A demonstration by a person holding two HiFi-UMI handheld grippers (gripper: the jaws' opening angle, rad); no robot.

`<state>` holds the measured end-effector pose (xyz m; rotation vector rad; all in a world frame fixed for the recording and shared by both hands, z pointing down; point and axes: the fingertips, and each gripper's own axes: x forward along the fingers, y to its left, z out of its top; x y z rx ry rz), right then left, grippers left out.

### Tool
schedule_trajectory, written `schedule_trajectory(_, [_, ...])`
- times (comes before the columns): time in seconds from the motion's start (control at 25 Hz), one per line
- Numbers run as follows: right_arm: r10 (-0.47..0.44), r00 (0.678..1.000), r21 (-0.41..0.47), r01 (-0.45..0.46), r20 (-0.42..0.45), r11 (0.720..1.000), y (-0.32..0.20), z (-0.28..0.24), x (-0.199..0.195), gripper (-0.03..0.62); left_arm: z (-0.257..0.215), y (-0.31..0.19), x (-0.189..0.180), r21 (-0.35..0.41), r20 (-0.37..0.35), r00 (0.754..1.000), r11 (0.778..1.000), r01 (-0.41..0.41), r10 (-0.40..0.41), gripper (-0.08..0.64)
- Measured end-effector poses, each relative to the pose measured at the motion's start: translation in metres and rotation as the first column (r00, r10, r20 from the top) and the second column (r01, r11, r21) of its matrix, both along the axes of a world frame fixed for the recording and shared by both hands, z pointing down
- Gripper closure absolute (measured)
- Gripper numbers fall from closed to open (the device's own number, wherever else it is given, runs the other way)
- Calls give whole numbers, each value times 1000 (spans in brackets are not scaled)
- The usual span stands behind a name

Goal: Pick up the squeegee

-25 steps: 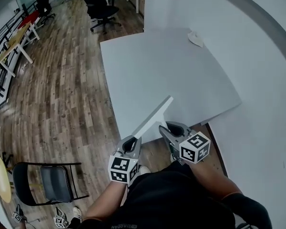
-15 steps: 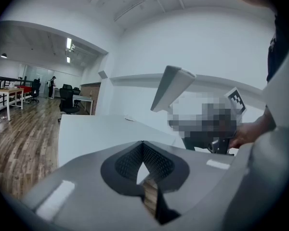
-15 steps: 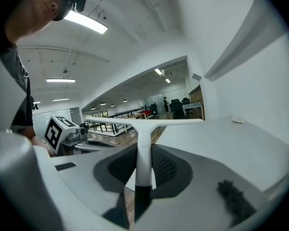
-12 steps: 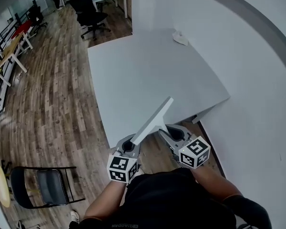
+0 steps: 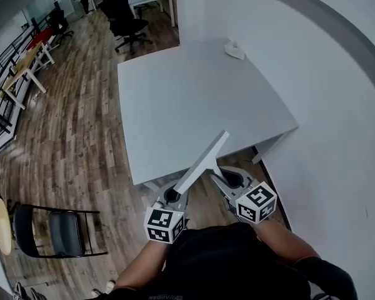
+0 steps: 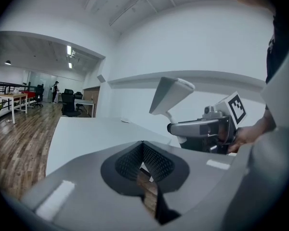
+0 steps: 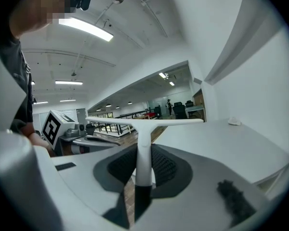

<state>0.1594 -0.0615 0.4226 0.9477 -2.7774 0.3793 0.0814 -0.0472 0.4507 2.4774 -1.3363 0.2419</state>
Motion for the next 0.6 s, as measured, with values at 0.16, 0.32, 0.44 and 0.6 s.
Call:
schedule_trajectory(0.16, [-31, 999, 13, 32, -17, 999, 17, 3, 20, 503, 0, 15, 17, 5, 13, 999, 999, 34, -34, 552])
schedule_trajectory(0.32, [-45, 999, 7, 45, -11, 999, 33, 7, 42, 503, -1, 30, 36, 7, 26, 998, 998, 59, -59, 552])
schedule_trajectory(0.44, [-50, 999, 6, 50, -2, 999, 42, 7, 55, 503, 1, 44, 50, 2, 38, 997, 998, 63, -63, 552])
schedule_trajectory(0.6, [-56, 998, 10, 55, 11, 998, 55, 7, 70, 503, 4, 62, 71, -3, 48, 997, 998, 57, -56, 552])
